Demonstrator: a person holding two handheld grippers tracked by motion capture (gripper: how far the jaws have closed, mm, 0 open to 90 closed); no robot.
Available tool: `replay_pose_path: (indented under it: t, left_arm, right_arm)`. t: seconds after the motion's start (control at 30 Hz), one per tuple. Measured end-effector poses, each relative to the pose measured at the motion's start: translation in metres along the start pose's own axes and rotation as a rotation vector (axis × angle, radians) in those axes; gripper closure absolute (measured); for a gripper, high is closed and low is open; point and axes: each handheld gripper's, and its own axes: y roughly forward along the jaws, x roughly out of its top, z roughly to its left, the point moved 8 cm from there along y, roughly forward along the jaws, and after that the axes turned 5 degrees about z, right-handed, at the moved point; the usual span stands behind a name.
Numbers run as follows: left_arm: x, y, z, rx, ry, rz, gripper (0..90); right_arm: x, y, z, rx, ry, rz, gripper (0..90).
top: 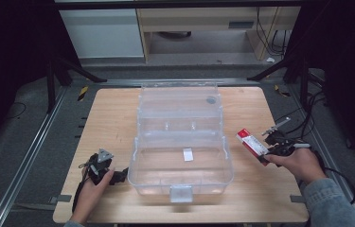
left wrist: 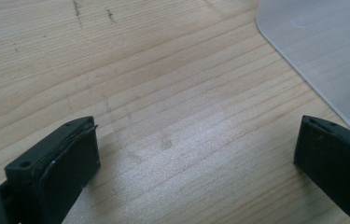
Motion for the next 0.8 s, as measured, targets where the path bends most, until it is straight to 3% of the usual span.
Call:
replay_pose_path:
  t: [0.3,0.57,0.8]
  left_arm:
    - [0.000,0.000,0.000,0.001,-0.001,0.000,0.0]
    - [0.000,0.000,0.000,0.001,-0.002,-0.002,0.0]
    - [0.000,0.000,0.000,0.001,-0.001,-0.002,0.0]
  right_arm:
    - [0.016,-0.062,0.009,0.026,-0.075,-0.079,51.5]
    - [0.037,-0.097,0.022,0.035,-0.132,-0.114,51.5]
    - [0.068,-0.113,0.047,0.035,-0.231,-0.127,51.5]
